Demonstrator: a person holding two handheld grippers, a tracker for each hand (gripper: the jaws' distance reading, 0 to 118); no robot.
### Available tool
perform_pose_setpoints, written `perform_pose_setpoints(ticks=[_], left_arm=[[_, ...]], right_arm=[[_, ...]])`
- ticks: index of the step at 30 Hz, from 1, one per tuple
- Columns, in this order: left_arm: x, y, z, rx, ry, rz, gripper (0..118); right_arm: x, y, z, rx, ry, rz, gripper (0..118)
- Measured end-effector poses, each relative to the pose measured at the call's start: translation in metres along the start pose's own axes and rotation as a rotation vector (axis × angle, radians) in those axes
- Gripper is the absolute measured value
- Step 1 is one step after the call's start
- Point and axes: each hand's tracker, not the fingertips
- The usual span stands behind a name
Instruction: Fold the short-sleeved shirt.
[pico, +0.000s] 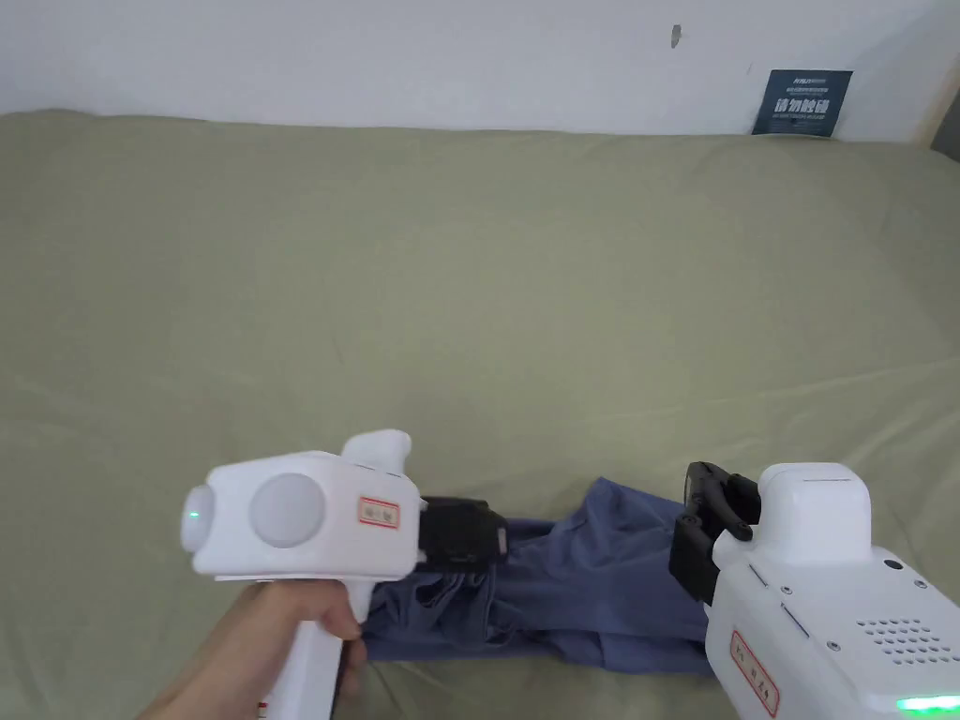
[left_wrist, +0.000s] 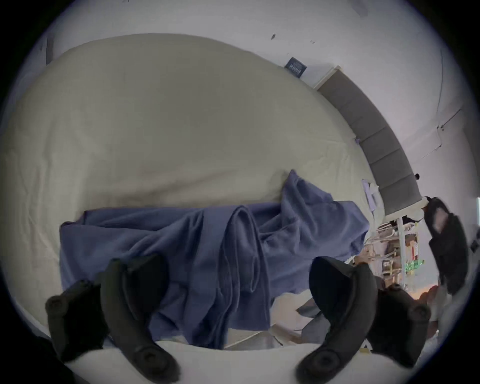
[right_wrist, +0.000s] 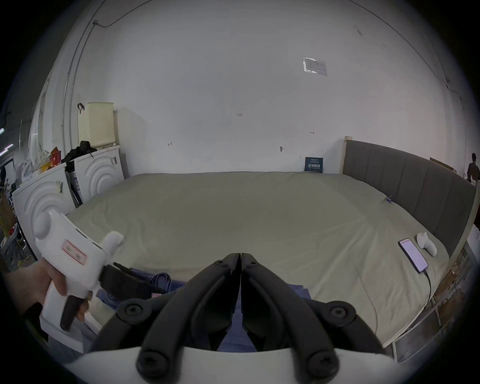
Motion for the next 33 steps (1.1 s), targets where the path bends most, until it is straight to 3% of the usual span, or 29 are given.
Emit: perform_pose_setpoints(ticks=[1,2,3,7,11,17,20,23,26,31,33], left_arm=[[-0.008,0.001,0.011,0.034,-0.02,0.026,48],[-0.017,0.002,0.023,0.064,-0.031,0.054,12],[-0.023,0.004,0.036,0.093,-0.044,0.082,1],[-0.05,-0.003,0.046,0.09,-0.036,0.182,0],[-0.055,-0.016,0.023,0.007,-0.042,0.197,0],[-0.028,-0.039,-0.051,-0.124,-0.132,0.187,0],[-0.029,-0.033,-0.075,-0.109,-0.105,0.18,0],[-0.039,-0.027,-0.063,-0.108,-0.145,0.225,0],[-0.033,-0.02,-0.048,-0.122,-0.121,0.172,0],[-0.043,-0.003,0.026,-0.014,-0.133,0.119,0],[-0.058,0.004,0.054,0.017,-0.075,0.12,0]], right_arm=[[0.0,0.0,-0.001,-0.001,0.001,-0.001,6],[-0.001,-0.001,-0.001,-0.001,0.002,-0.003,6],[-0.002,0.0,-0.002,-0.002,0.006,-0.006,6],[-0.007,0.0,-0.006,-0.007,0.022,-0.012,6],[-0.01,-0.002,-0.006,-0.01,0.033,-0.009,6],[-0.01,-0.004,-0.008,-0.029,0.035,-0.006,6],[-0.008,-0.007,-0.008,-0.038,0.027,0.002,6],[-0.007,-0.01,-0.009,-0.045,0.023,0.008,6],[-0.01,-0.012,-0.011,-0.04,0.017,0.017,6],[-0.016,-0.01,-0.009,-0.024,0.017,0.025,6],[-0.018,-0.009,-0.009,-0.018,0.018,0.029,6]])
